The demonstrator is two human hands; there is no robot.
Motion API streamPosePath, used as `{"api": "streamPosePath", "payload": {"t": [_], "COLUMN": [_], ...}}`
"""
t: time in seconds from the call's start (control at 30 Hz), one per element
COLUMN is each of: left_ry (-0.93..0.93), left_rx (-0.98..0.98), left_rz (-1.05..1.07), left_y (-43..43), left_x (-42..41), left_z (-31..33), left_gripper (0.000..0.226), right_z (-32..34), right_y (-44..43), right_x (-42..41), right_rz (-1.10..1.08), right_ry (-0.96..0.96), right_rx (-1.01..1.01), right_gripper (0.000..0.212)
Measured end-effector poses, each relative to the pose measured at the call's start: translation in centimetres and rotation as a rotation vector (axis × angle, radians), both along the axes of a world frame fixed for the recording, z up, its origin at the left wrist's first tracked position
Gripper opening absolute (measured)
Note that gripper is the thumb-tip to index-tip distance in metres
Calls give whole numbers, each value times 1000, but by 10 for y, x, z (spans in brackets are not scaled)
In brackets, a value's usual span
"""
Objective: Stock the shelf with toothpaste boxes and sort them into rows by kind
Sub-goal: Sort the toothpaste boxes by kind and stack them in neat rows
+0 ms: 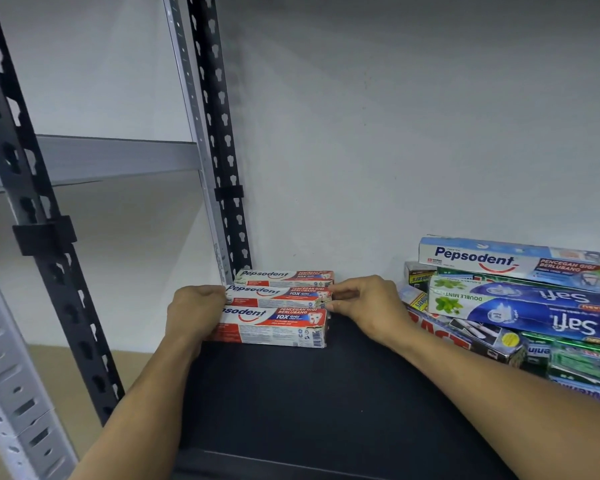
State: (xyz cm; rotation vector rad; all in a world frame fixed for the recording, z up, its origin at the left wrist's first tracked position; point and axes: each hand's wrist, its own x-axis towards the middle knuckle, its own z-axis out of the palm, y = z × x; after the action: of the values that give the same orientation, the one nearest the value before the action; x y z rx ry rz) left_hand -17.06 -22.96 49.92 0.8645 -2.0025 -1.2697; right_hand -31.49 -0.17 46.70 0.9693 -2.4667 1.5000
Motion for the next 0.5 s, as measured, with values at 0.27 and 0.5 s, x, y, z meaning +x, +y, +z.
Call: {"api": "streamPosePath", "payload": {"t": [0.27,0.5], "left_ry": [30,23], "left_rx": [-46,-236], "left_rz": [3,130], "left_y": [1,15], "left_x": [3,33], "left_z": [-4,-16], "left_gripper": [22,30], "right_z": [3,1], "right_y": [3,23], "right_x": [6,24], "right_rz": [20,91], "right_ry": [-17,-136], "right_rx": [-18,-138], "right_gripper": [39,9]}}
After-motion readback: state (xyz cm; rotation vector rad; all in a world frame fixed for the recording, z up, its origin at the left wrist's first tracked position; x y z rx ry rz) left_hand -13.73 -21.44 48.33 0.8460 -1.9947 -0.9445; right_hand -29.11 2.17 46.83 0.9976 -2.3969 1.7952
